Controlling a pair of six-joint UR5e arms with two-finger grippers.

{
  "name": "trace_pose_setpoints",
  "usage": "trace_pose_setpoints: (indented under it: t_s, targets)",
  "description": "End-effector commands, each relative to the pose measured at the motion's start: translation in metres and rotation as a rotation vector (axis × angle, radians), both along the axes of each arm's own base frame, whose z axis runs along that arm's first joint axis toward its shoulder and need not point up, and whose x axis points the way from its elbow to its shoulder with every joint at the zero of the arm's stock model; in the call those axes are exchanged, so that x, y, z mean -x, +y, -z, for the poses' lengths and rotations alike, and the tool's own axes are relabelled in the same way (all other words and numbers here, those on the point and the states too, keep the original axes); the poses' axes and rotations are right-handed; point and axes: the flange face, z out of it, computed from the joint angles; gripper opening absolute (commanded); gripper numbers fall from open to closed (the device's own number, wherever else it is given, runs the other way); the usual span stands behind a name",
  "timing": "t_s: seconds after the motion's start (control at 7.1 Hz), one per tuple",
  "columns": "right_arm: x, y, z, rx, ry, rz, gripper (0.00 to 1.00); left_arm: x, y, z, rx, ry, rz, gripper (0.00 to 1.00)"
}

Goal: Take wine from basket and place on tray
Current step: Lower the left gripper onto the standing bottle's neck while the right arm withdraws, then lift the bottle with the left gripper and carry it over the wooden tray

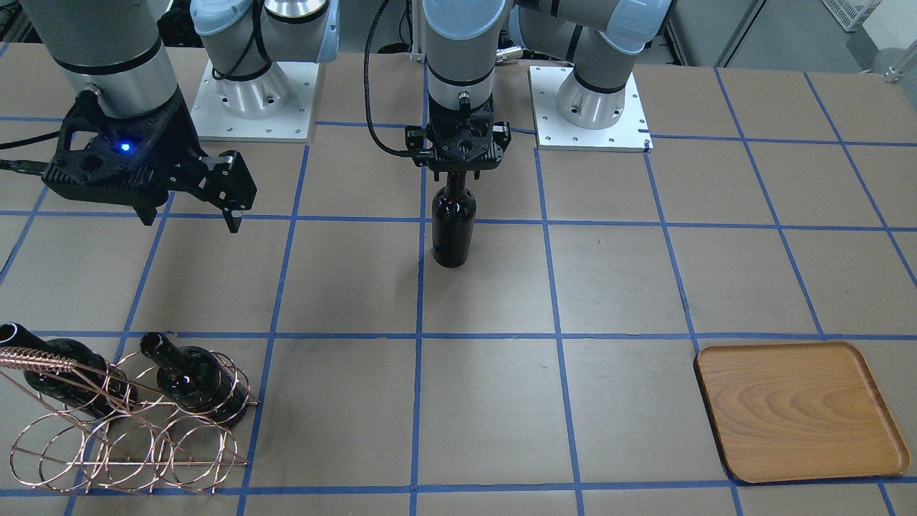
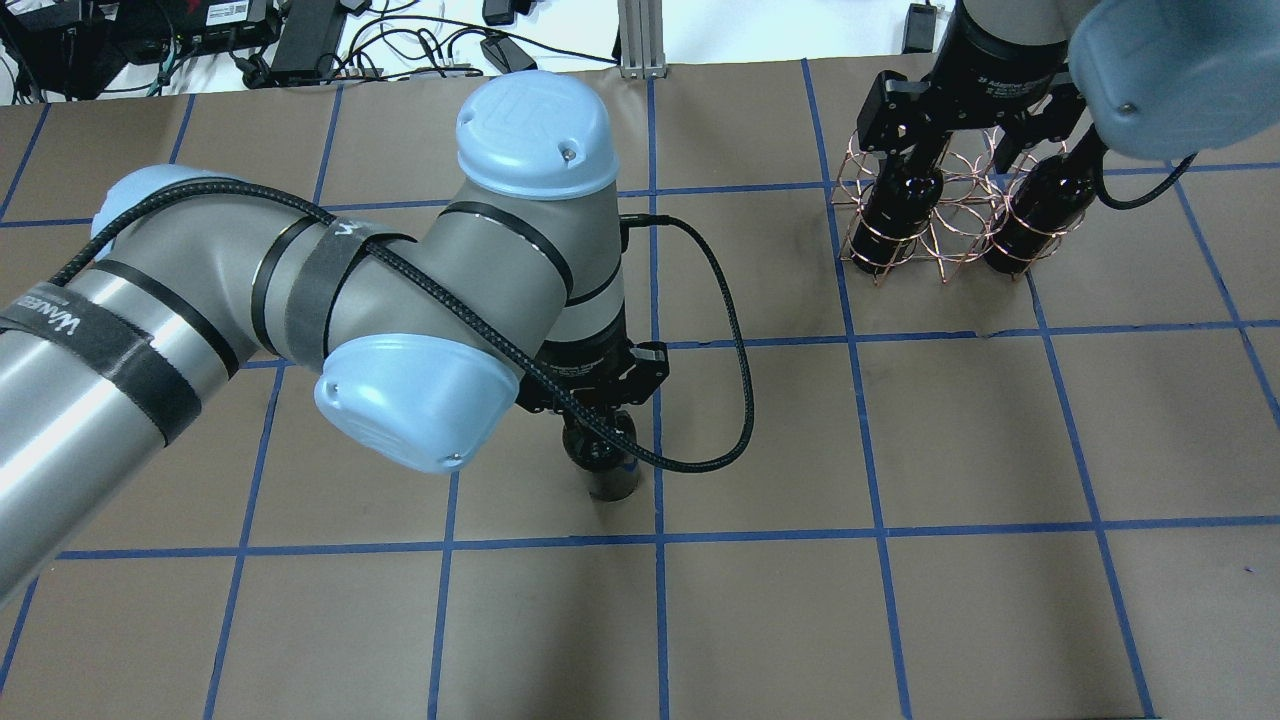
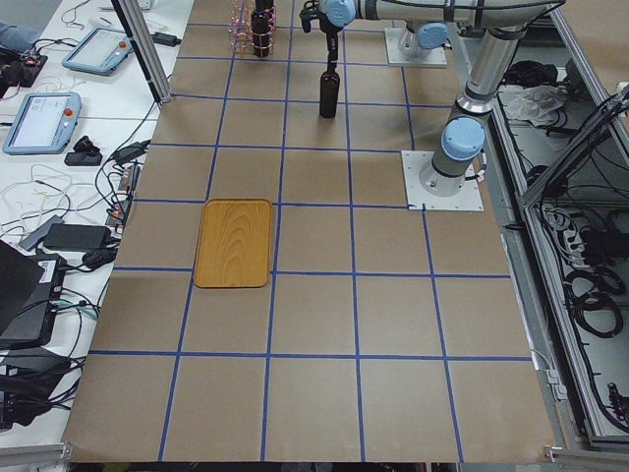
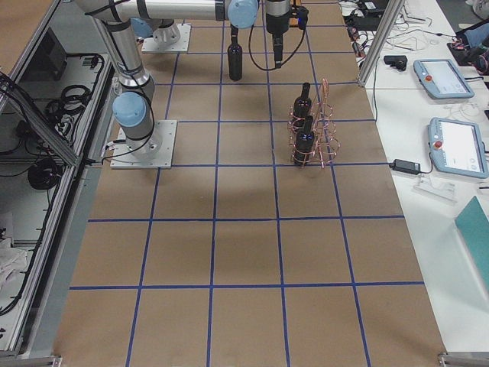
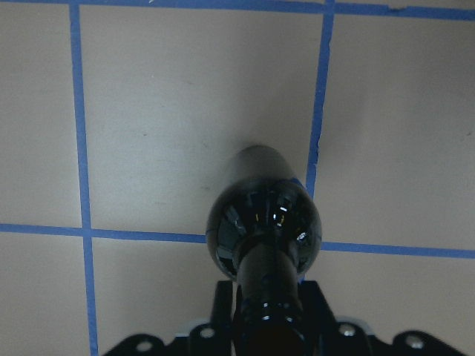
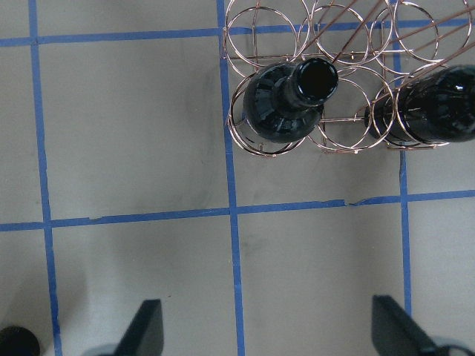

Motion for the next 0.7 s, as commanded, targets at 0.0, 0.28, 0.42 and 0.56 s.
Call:
trace_pose_setpoints:
  t_s: [0.0,0.28,0.42,0.56]
  targets:
    - [0.000,0.000,0.000,0.001,0.000,0.000,1.00,-0.002,-0.004,-0.006,0.013,0.006,-0.007,0.16]
    - [0.000,0.000,0.000,0.003,0.000,0.003,1.00,-0.011,-0.019,-0.042,0.129,0.041,-0.026,0.00]
    - [0.000,0.000,0.000,0.003,0.001,0.002,1.00,-0.033,-0.042,-0.078,0.160,0.048,-0.040,0.00]
    - [0.000,0.000,0.000,0.003,0.001,0.002,1.00,-0.074,-0.064,-0.110,0.103,0.030,0.030,0.00]
